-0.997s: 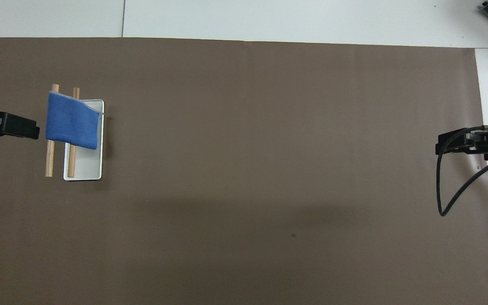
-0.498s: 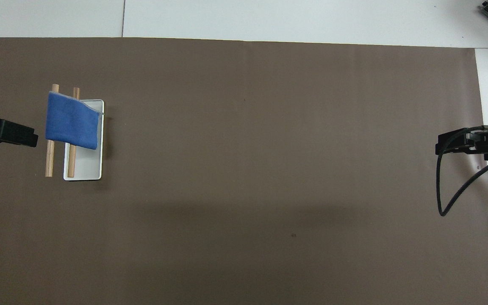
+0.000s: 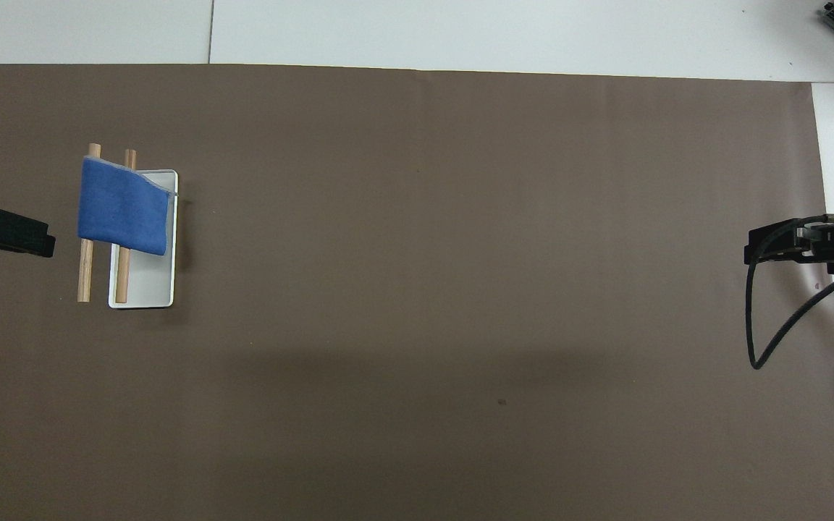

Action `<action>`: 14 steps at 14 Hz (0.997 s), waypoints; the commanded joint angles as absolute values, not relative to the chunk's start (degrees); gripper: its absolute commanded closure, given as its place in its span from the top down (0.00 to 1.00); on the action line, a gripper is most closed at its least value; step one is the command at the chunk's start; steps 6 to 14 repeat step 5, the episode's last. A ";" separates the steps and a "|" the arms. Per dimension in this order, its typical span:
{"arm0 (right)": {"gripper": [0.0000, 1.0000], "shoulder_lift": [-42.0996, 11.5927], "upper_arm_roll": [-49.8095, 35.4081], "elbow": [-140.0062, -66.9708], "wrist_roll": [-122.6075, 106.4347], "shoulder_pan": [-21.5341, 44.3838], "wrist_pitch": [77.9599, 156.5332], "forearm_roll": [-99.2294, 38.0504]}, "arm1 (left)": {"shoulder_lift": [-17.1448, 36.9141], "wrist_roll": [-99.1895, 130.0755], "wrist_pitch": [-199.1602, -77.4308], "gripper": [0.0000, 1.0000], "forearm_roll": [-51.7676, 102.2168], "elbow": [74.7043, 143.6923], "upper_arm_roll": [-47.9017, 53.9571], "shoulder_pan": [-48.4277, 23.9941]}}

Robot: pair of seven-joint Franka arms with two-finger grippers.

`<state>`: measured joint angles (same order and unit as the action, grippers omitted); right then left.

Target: Right arm passes towel to left arm to hang

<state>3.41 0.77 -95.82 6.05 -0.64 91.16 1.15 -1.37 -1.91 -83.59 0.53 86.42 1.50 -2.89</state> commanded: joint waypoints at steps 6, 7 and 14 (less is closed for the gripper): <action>1.00 4.66 0.35 -97.21 4.83 -1.49 91.85 1.05 | -3.16 -0.44 -81.47 1.00 -0.26 87.63 1.32 -2.37; 1.00 4.66 0.35 -97.21 4.83 -1.49 91.85 1.05 | -3.16 -0.44 -81.47 1.00 -0.26 87.63 1.32 -2.37; 1.00 4.66 0.35 -97.21 4.83 -1.49 91.85 1.05 | -3.16 -0.44 -81.47 1.00 -0.26 87.63 1.32 -2.37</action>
